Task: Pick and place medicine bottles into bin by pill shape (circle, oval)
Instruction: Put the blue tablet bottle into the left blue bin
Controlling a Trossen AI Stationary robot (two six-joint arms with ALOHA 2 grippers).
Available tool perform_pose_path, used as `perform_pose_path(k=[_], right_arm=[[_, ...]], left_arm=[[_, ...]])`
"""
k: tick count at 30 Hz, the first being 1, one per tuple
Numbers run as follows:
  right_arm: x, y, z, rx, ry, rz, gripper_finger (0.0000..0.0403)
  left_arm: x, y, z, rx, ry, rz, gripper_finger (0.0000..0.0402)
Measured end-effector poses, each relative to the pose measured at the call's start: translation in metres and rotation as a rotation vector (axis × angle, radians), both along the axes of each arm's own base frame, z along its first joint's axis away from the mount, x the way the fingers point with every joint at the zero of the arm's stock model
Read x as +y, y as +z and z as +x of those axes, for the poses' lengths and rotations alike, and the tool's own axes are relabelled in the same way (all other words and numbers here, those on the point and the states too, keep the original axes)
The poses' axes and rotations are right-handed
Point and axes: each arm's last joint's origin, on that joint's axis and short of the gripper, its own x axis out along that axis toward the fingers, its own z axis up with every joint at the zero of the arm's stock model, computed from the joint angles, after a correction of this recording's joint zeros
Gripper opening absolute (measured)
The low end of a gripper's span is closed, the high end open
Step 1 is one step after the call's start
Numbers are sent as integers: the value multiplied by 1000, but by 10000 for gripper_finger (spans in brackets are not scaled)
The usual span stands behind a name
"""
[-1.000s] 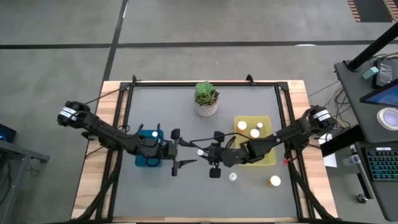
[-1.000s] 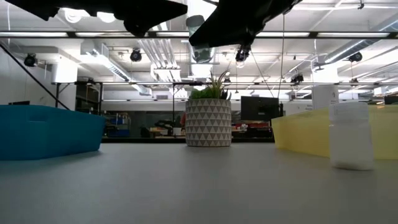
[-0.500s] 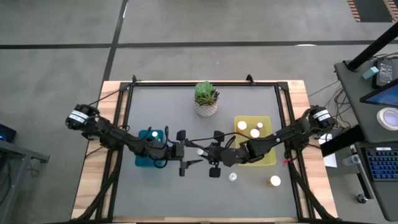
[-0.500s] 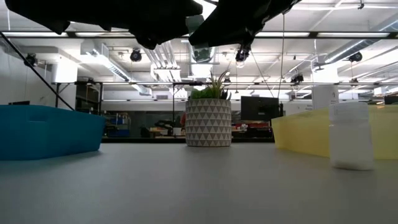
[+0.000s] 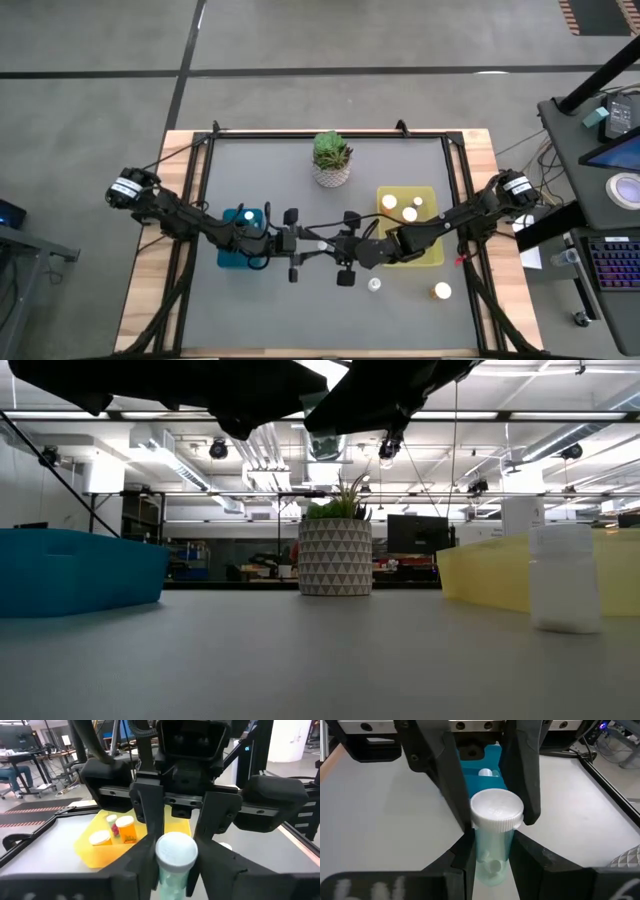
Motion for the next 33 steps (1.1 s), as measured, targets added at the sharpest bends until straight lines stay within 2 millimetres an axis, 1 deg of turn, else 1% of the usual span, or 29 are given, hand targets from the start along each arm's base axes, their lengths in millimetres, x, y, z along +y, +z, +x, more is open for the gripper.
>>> perform_pose_path(k=[4, 7, 9, 13, 17, 20, 22, 25, 28, 33], right_arm=[[0, 0, 0, -4, -1, 2, 91], [0, 1, 0, -9, -5, 13, 102], [0, 1, 0, -15, -13, 28, 121], [0, 4, 0, -25, -14, 33, 170], [-2, 12, -5, -34, -14, 41, 209], [-3, 19, -10, -30, -26, 60, 225], [-5, 21, -13, -25, -34, 68, 231], [-5, 22, -13, -20, -40, 75, 235], [-5, 21, -13, -20, -41, 78, 233], [-5, 19, -13, -15, -41, 76, 228]], left_arm=[[0, 0, 0, 0, 6, -1, 95], [0, 0, 0, -1, 7, -3, 94], [0, 0, 0, 0, 15, 0, 96], [-2, 0, -2, 1, 48, 0, 97], [-12, 1, -9, 11, 67, 6, 97], [-22, 6, -22, 52, 135, 32, 97], [-28, 8, -36, 104, 187, 47, 97], [-31, 15, -58, 171, 227, 16, 97], [-29, 20, -82, 233, 271, -48, 97], [-18, 17, -117, 371, 325, -131, 97]])
